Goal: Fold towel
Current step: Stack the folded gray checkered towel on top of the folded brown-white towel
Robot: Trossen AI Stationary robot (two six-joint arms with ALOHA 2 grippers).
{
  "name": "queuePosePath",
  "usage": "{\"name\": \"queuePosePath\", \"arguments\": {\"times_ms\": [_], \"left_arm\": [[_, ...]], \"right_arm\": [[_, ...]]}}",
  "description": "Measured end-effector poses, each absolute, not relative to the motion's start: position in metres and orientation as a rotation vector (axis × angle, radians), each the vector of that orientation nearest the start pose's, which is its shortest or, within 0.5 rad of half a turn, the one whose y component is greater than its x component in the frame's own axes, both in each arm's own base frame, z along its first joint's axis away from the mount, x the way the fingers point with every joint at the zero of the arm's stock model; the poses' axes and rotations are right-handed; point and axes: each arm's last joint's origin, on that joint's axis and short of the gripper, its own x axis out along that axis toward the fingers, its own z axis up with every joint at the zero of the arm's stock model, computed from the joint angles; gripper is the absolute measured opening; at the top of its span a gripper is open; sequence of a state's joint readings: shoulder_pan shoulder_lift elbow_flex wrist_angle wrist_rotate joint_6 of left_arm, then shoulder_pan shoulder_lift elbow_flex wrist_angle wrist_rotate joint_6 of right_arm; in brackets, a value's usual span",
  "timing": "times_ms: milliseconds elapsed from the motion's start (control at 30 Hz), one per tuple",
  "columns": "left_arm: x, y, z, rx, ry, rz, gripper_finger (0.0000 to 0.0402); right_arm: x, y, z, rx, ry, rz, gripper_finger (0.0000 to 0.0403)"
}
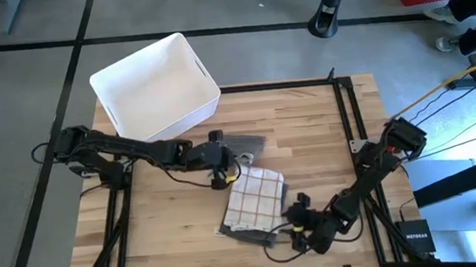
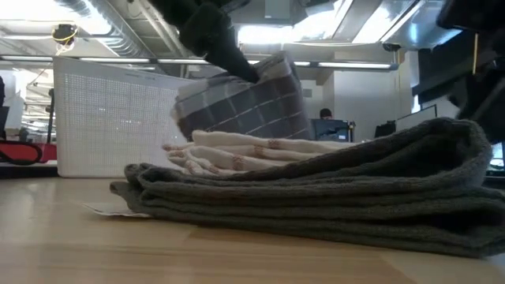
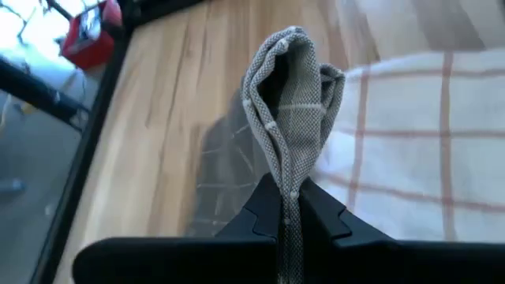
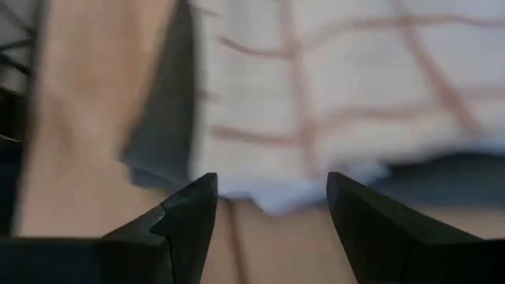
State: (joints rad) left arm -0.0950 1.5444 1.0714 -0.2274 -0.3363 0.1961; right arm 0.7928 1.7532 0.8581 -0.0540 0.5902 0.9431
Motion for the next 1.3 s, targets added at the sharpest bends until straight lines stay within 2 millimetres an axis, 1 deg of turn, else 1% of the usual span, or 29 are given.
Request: {"name": "queuePosePath", "arguments": {"times_ms": [133, 267, 400, 500, 633, 733, 867, 1033, 1167, 1300], "left_arm": [[0.336, -0.014, 0.254, 0.364, 0.640, 0.143, 0.0006], [0.340, -0.015, 0.254, 0.363, 0.599, 0.106, 0.0006], [0.344, -0.027, 0.253, 0.377, 0.566, 0.062, 0.0006], [0.343, -0.039, 0.253, 0.370, 0.563, 0.034, 0.0006], [0.342, -0.057, 0.261, 0.358, 0.559, 0.020, 0.0006], [0.339, -0.069, 0.264, 0.332, 0.588, 0.039, 0.0006], [0.335, -0.080, 0.264, 0.231, 0.605, 0.069, 0.0005], [0.333, -0.091, 0.265, 0.102, 0.585, 0.093, 0.0005], [0.331, -0.097, 0.265, -0.049, 0.571, 0.117, 0.0005], [0.329, -0.104, 0.265, -0.144, 0.576, 0.128, 0.0011]], "right_arm": [[0.225, 0.205, 0.128, 0.310, 0.821, -0.318, 0.0241], [0.225, 0.197, 0.117, 0.297, 0.832, -0.426, 0.0241], [0.237, 0.189, 0.105, 0.307, 0.820, -0.477, 0.0241], [0.244, 0.183, 0.099, 0.297, 0.809, -0.512, 0.0241], [0.250, 0.175, 0.097, 0.274, 0.795, -0.543, 0.0241], [0.250, 0.174, 0.097, 0.255, 0.794, -0.543, 0.0241], [0.250, 0.174, 0.097, 0.263, 0.794, -0.544, 0.0241], [0.251, 0.175, 0.097, 0.273, 0.784, -0.535, 0.0241], [0.251, 0.176, 0.097, 0.283, 0.780, -0.534, 0.0241], [0.251, 0.176, 0.097, 0.305, 0.774, -0.539, 0.0241]]}}
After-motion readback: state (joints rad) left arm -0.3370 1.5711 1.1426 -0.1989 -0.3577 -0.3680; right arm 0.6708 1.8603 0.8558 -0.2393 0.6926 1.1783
